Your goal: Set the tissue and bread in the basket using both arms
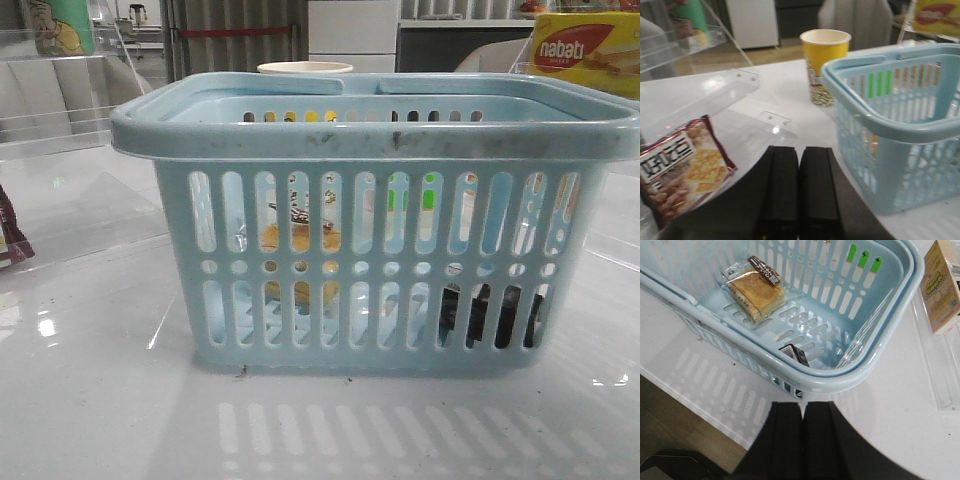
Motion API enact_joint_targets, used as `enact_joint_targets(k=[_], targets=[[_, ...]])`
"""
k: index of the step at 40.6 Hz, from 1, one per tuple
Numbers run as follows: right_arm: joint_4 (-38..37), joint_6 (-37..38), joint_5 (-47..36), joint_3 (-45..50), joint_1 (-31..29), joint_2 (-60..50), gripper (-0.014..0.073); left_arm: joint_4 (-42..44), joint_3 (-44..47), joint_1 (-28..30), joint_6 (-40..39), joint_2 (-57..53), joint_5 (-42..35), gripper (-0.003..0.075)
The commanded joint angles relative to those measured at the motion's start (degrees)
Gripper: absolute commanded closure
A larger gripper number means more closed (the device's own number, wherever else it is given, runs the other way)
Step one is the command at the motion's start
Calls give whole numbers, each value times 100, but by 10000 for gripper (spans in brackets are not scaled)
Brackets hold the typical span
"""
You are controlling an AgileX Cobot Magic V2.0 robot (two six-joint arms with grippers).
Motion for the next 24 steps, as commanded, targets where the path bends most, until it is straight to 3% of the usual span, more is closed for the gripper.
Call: enact_joint_targets(k=[1,10,24], targets=[[-60,-58,-326,-145,3,-26,536,-52,695,456,-60,-448,-1305,630],[-60,-58,-326,-145,3,-26,536,-162,1818,1079,-60,-1112,-2022,629],[-60,-59,-326,-145,3,-26,536,-118,1957,1452,-60,-1140,-2094,629]])
